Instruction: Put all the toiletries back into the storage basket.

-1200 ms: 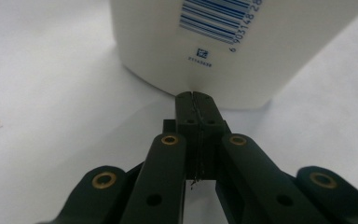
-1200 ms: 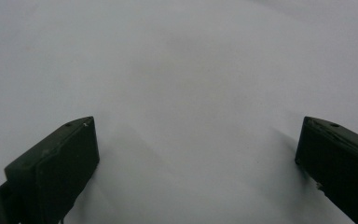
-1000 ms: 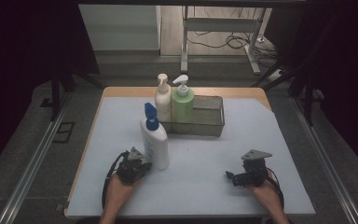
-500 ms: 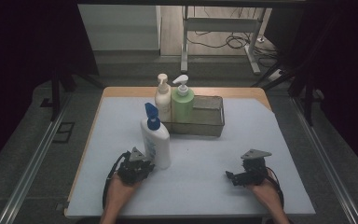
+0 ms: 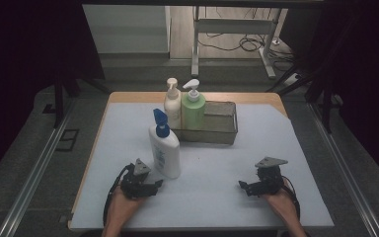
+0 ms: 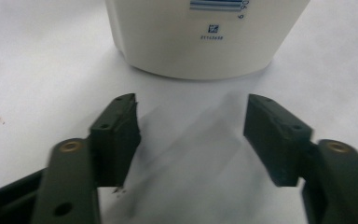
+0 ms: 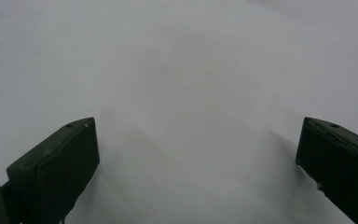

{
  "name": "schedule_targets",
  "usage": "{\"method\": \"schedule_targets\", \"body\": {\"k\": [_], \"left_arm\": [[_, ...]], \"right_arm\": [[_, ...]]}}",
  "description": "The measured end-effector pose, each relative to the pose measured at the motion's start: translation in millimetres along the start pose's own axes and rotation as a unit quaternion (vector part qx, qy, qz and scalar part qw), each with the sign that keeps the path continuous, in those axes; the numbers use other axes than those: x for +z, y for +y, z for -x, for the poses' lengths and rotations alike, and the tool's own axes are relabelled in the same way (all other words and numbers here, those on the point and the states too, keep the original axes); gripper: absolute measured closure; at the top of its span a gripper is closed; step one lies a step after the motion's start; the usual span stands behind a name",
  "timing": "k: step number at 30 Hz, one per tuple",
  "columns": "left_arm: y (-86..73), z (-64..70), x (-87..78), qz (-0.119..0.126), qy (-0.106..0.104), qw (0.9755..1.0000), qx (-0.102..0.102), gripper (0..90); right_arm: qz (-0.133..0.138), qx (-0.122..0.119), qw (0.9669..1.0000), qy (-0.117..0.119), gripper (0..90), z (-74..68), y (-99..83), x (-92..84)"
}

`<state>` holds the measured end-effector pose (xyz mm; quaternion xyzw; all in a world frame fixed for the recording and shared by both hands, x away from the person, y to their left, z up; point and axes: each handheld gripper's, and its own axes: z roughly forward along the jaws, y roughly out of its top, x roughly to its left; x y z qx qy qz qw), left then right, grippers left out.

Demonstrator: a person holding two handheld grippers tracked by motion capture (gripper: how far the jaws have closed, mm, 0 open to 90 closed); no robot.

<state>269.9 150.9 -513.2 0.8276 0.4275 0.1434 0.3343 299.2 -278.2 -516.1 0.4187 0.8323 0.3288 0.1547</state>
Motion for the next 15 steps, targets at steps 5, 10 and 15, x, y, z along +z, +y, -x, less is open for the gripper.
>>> {"method": "schedule_targets", "body": {"k": [5, 10, 15], "left_arm": [[-4.7, 0.7, -3.1, 0.001, 0.010, 0.9999, -0.005, 19.5], [-13.7, 1.9, -6.9, 0.002, 0.024, 0.9996, -0.013, 13.1], [-18.3, -0.1, -9.1, 0.003, 0.039, 0.9990, -0.021, 12.5]], "right_arm": [[0.006, -0.010, 0.9999, 0.009, 0.0, -3.2, 3.9, -3.7], [0.013, -0.017, 0.9995, 0.022, 0.0, -8.3, 9.5, -6.0], [0.025, -0.029, 0.9987, 0.033, 0.0, -16.2, 19.1, -9.0]]}}
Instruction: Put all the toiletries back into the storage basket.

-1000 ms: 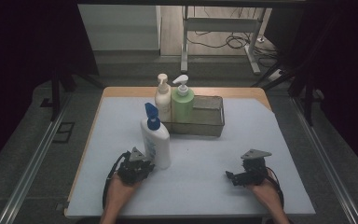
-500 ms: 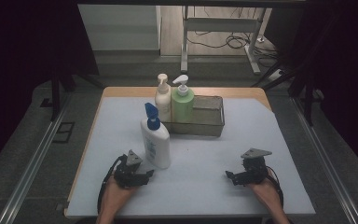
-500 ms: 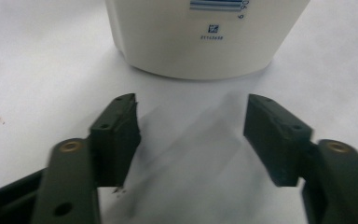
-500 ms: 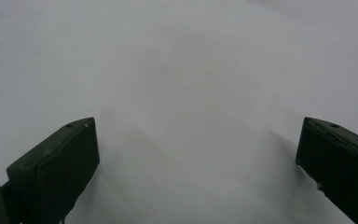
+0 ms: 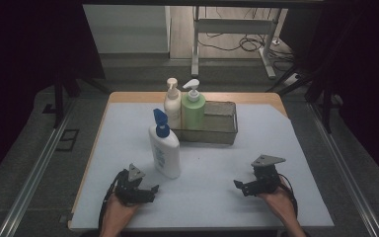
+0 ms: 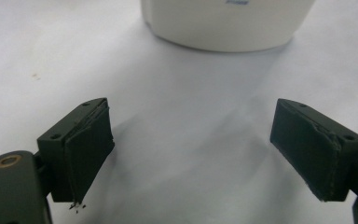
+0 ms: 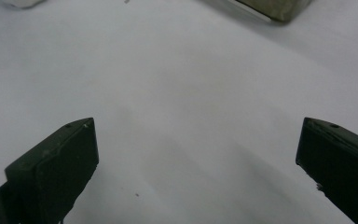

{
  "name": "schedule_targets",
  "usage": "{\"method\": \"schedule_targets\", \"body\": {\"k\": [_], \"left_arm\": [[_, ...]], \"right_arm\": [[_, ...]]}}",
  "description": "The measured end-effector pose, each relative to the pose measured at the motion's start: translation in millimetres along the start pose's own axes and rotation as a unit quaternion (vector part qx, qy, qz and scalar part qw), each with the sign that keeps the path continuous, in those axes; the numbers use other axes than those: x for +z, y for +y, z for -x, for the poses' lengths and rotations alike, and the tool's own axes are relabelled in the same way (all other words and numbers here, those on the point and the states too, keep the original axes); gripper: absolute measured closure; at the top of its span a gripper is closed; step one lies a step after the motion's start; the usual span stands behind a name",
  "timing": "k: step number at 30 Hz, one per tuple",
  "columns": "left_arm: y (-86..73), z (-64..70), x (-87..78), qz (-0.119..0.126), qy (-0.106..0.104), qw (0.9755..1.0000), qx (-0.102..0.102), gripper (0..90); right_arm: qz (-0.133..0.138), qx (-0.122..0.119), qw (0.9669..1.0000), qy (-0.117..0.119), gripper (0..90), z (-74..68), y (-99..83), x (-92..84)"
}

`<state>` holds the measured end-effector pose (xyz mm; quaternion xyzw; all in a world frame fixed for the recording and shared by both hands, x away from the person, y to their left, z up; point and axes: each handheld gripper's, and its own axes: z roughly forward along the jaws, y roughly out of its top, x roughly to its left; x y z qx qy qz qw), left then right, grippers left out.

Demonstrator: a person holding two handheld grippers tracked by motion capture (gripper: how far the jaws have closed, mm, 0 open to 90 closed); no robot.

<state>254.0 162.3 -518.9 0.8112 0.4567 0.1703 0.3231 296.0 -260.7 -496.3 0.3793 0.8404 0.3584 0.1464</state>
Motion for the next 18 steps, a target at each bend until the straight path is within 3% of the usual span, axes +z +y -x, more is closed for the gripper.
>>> {"method": "schedule_targets", "body": {"k": [10, 18], "left_arm": [[-3.3, -1.8, 2.9, 0.002, 0.000, 1.0000, -0.007, 12.2], [-3.6, -1.6, 3.0, 0.003, 0.000, 1.0000, -0.006, 12.1]], "right_arm": [[0.014, -0.024, 0.9993, 0.024, 0.0, -16.1, 20.8, 1.2], [0.016, -0.014, 0.9979, 0.061, 0.0, -28.8, 40.5, 6.1]]}}
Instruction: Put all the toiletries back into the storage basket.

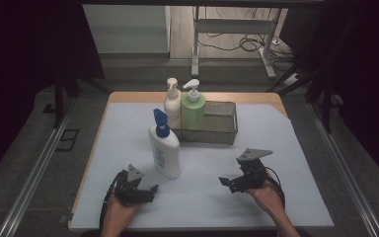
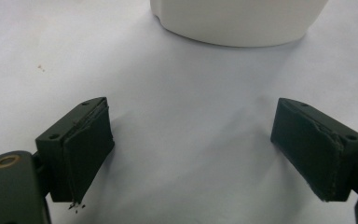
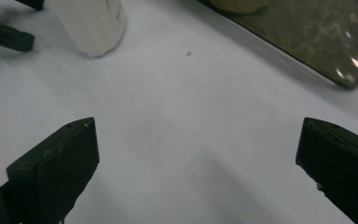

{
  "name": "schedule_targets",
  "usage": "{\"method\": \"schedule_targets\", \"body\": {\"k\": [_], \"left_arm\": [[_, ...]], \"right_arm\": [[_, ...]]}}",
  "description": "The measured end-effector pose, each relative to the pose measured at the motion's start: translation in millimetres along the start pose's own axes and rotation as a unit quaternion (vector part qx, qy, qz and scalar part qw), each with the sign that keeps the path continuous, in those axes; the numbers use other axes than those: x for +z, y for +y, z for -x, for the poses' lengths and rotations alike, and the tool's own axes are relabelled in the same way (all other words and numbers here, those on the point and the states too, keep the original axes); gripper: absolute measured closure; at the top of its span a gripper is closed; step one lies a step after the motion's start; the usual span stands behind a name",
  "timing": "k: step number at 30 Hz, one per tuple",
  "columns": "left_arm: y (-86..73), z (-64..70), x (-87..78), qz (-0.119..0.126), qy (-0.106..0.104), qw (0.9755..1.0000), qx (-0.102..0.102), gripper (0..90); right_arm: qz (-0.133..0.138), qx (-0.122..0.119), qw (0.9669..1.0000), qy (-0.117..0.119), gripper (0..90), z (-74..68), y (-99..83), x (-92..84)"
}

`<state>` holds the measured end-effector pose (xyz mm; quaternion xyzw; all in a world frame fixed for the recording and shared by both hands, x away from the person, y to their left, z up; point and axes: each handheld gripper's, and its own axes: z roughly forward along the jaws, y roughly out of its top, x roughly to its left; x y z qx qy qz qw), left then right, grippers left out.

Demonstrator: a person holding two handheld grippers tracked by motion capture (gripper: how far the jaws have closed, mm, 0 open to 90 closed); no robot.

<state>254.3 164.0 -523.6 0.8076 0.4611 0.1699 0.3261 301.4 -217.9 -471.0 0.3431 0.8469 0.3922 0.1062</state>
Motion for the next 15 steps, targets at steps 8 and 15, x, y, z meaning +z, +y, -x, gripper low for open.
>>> {"method": "schedule_targets", "body": {"k": [8, 15], "left_arm": [[-0.1, 0.1, 0.1, 0.001, 0.000, 1.0000, 0.000, 12.1], [-0.2, 0.1, 0.3, 0.003, 0.000, 1.0000, -0.001, 12.1]], "right_arm": [[0.016, -0.013, 0.9997, 0.012, 0.0, -15.2, 21.6, 8.0], [0.021, -0.027, 0.9992, 0.018, 0.0, -27.5, 38.7, 14.7]]}}
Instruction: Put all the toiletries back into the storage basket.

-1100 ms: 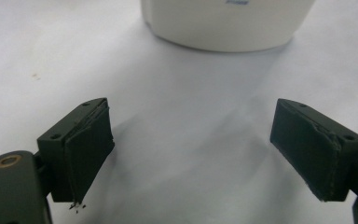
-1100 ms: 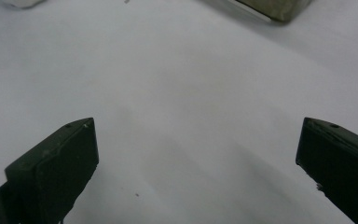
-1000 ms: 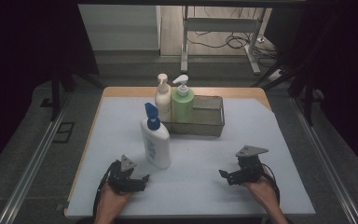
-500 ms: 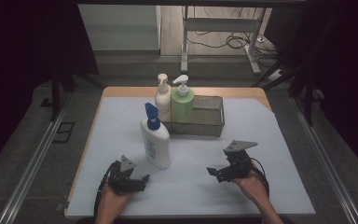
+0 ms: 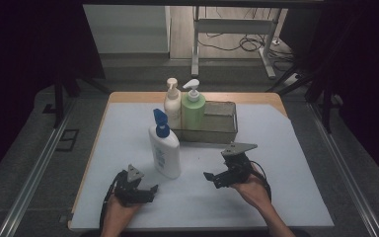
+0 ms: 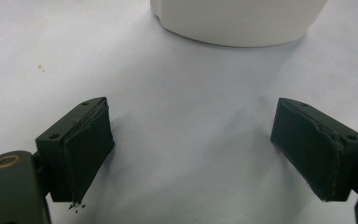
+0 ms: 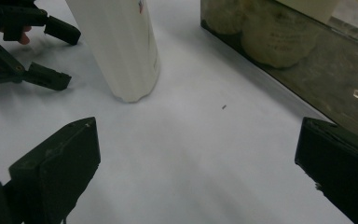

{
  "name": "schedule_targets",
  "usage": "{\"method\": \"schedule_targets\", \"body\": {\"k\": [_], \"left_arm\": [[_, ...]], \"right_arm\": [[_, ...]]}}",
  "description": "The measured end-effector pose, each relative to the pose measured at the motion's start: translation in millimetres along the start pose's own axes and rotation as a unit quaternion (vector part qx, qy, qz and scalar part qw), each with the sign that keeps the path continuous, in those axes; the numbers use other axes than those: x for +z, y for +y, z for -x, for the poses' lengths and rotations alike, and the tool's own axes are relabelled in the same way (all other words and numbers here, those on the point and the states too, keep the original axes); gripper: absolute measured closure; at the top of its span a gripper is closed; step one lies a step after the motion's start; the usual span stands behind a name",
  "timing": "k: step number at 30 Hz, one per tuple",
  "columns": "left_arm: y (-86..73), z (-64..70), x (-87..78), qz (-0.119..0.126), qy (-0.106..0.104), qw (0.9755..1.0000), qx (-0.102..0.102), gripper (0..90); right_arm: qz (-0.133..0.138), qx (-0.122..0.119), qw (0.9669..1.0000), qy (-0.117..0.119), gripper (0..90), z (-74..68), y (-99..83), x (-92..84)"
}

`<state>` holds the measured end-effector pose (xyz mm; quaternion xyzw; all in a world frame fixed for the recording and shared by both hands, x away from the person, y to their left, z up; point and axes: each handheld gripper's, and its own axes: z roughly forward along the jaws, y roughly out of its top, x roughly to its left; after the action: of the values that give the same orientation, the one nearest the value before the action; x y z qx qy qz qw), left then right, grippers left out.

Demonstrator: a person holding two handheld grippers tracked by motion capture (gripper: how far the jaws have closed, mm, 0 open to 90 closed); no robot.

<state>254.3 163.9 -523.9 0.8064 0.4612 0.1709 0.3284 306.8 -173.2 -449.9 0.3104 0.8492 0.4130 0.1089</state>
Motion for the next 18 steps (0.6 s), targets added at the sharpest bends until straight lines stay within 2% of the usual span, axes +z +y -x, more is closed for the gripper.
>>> {"method": "schedule_targets", "body": {"k": [14, 18], "left_arm": [[0.0, -0.1, 0.0, 0.000, 0.000, 1.0000, 0.000, 12.1], [0.0, -0.1, 0.0, 0.000, 0.000, 1.0000, 0.000, 12.2]], "right_arm": [[0.004, -0.027, 0.9996, 0.006, 0.3, -19.6, 28.4, 14.5], [0.008, -0.019, 0.9997, 0.014, 0.2, -24.1, 36.1, 19.8]]}}
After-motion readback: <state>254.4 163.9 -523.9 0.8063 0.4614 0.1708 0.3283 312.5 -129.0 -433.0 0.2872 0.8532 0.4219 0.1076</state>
